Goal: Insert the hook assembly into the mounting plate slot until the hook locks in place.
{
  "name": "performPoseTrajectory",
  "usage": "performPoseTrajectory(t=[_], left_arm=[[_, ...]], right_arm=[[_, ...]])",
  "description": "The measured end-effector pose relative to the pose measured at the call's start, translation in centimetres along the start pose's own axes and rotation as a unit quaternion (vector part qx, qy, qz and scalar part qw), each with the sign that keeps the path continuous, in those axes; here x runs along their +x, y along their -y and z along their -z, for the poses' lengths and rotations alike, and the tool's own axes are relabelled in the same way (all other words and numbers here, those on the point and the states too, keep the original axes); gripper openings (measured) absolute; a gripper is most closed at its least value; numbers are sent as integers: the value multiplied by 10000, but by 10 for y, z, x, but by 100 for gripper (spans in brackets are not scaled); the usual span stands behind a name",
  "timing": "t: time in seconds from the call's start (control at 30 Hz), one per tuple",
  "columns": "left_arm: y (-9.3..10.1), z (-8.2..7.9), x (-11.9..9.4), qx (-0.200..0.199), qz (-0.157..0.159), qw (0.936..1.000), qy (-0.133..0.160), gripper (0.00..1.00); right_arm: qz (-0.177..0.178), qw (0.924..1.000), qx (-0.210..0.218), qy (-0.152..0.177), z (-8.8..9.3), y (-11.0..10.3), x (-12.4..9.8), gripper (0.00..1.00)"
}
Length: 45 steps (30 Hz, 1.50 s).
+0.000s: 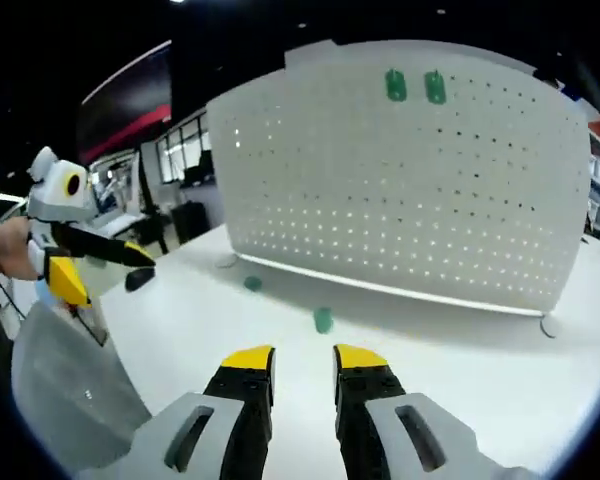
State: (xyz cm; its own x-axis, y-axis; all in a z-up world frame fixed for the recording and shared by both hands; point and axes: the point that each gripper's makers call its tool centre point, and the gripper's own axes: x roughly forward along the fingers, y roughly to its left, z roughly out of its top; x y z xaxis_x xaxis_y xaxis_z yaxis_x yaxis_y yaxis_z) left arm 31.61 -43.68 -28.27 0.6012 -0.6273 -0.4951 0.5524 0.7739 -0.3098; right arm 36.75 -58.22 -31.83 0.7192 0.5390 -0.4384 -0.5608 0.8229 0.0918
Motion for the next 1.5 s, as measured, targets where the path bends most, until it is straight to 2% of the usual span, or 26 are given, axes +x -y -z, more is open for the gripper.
performPoseTrajectory(t=[0.3, 0.37, 0.5, 0.53, 0.67, 0.87, 1.07, 1.1, 1.17, 1.2, 1.3, 1.5], left_arm=[[-7, 4, 4, -35, 8, 9999, -139, 92], [-10, 4, 5, -66, -11, 9999, -142, 92], [-15, 6, 6, -140, -55, 9997, -182, 92], [-17, 7, 6, -161, -67, 9997, -191, 92], [-19, 7, 6, -196, -94, 9995, -216, 92], [-27, 10, 8, -274, -157, 9992, -259, 91], [-26, 12, 12, -301, -157, 9990, -305, 91], [-26, 12, 13, -298, -157, 9990, -306, 91], [-27, 12, 13, -306, -151, 9989, -307, 91], [-27, 12, 13, -304, -152, 9989, -314, 91], [-28, 12, 13, -297, -163, 9989, -332, 91], [-30, 13, 11, -319, -192, 9988, -326, 91]], right_arm=[[-350, 9991, -39, -232, 2, -9, 65, 21], [-412, 9987, 66, -305, 2, -9, 79, 21], [-444, 9983, 9, -389, 6, -5, 102, 20], [-489, 9973, 20, -550, 12, -4, 110, 20], [-451, 9967, 261, -622, 13, 5, 130, 19], [-319, 9950, 630, -703, 16, 15, 140, 17], [-254, 9869, 1447, -672, 20, 17, 145, 13], [-254, 9863, 1479, -681, 21, 17, 146, 12], [-160, 9908, 1218, -572, 17, 19, 146, 10], [-150, 9907, 1225, -577, 17, 19, 146, 7], [-252, 9856, 1551, -617, 19, 15, 150, 6], [-172, 9863, 1531, -586, 19, 20, 150, 0]])
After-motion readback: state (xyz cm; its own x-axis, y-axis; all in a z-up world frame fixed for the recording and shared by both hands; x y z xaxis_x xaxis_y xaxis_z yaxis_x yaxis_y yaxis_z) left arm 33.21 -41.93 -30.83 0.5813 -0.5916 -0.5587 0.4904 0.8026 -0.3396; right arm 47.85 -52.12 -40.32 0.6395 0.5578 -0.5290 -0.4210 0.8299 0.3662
